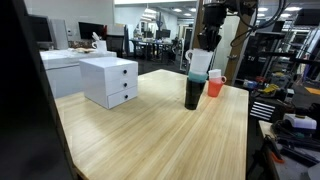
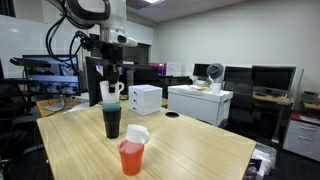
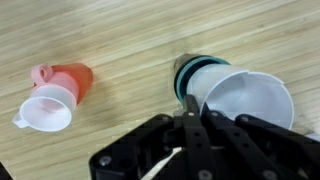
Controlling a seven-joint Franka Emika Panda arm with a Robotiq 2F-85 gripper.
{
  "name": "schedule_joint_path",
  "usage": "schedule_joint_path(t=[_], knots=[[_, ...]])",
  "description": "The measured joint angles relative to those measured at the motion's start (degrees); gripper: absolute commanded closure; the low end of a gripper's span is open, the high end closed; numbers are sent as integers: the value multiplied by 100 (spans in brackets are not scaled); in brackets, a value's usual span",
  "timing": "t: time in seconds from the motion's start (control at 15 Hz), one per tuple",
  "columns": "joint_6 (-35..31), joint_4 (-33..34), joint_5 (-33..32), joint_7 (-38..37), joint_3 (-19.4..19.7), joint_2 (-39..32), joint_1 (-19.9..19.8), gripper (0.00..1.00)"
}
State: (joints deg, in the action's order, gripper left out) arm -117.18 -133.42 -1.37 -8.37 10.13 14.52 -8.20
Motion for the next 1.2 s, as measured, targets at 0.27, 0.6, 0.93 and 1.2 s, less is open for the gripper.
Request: schedule_joint_path(t=[0.27, 0.6, 0.93, 1.2], knots=[[1, 42, 0, 0, 0, -19, 0, 97], [-82, -10, 0, 50, 2, -166, 0, 97], [-476, -120, 0, 137, 14, -439, -4, 98], [-502, -119, -1, 150, 14, -441, -4, 71]])
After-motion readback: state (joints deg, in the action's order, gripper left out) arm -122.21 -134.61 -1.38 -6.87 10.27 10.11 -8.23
